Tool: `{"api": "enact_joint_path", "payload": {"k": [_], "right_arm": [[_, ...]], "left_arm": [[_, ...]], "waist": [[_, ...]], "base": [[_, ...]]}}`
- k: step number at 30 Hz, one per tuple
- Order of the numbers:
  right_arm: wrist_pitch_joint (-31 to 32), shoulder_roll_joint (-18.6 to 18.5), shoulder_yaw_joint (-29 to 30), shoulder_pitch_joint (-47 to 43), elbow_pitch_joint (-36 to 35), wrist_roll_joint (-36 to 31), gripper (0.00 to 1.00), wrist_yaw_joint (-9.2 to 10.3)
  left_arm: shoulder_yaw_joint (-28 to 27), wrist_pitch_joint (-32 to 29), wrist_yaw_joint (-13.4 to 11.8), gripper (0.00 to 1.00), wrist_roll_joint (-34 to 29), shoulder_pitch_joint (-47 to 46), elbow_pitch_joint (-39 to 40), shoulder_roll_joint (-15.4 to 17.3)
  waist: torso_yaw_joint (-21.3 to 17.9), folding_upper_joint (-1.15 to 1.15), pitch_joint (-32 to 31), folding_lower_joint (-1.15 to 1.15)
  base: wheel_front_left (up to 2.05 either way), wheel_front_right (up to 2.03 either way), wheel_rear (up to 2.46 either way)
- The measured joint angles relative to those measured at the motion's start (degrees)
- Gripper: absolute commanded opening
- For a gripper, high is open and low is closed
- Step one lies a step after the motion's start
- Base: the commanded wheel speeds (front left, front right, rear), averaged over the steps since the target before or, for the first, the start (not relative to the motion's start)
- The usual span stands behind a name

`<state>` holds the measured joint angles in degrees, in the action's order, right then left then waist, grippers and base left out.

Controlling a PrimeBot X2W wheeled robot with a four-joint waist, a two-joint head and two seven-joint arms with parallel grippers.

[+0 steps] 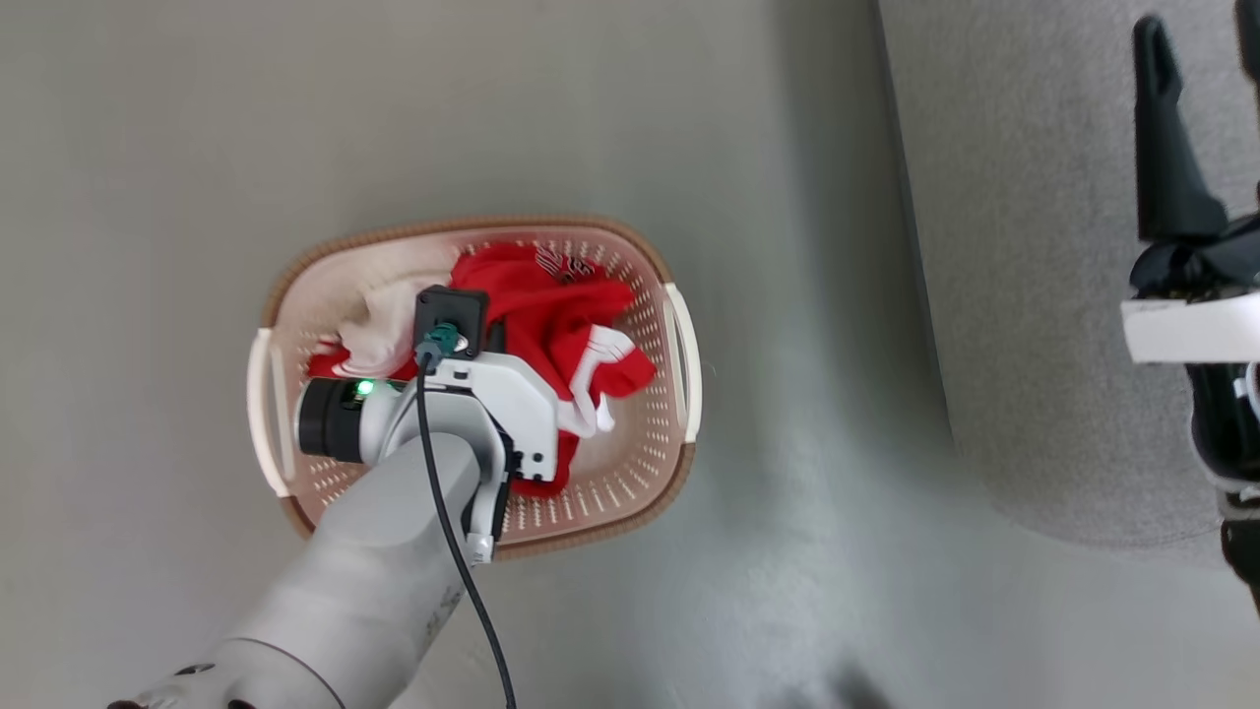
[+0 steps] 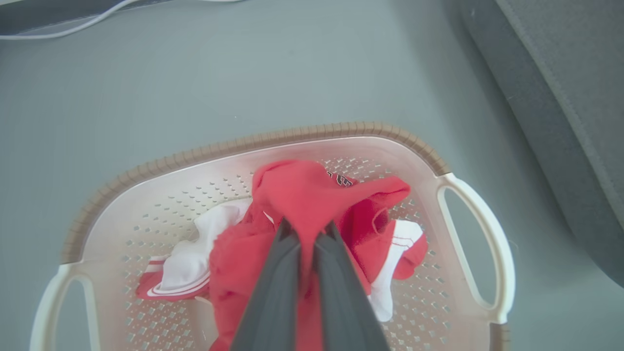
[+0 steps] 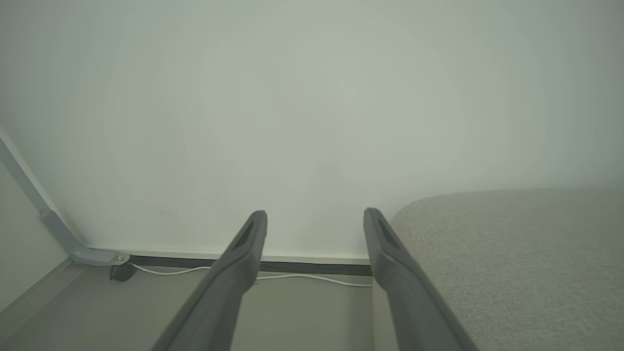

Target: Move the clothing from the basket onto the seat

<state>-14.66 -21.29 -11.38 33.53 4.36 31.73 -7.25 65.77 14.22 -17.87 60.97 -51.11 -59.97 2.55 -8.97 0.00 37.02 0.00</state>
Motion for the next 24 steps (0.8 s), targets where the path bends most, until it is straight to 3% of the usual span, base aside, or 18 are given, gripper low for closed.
{"api": "enact_joint_path", "payload": {"k": [14, 24], "right_arm": [[0.00, 2.33, -2.58, -7.83, 9.45, -1.76, 1.00, 0.00], [0.01, 4.92, -3.54, -12.18, 16.34, -3.98, 1.00, 0.00]], "left_arm": [[-14.44, 0.01, -0.77, 0.00, -15.53, 9.67, 13.25, -0.15], [-21.84, 0.01, 2.02, 0.00, -24.40, 15.93, 20.36, -0.19]], "waist": [[3.02, 0.00, -12.60, 0.00], [5.19, 0.00, -22.02, 0.00]], "base": [[0.00, 0.00, 0.00], [0.00, 0.00, 0.00]]}}
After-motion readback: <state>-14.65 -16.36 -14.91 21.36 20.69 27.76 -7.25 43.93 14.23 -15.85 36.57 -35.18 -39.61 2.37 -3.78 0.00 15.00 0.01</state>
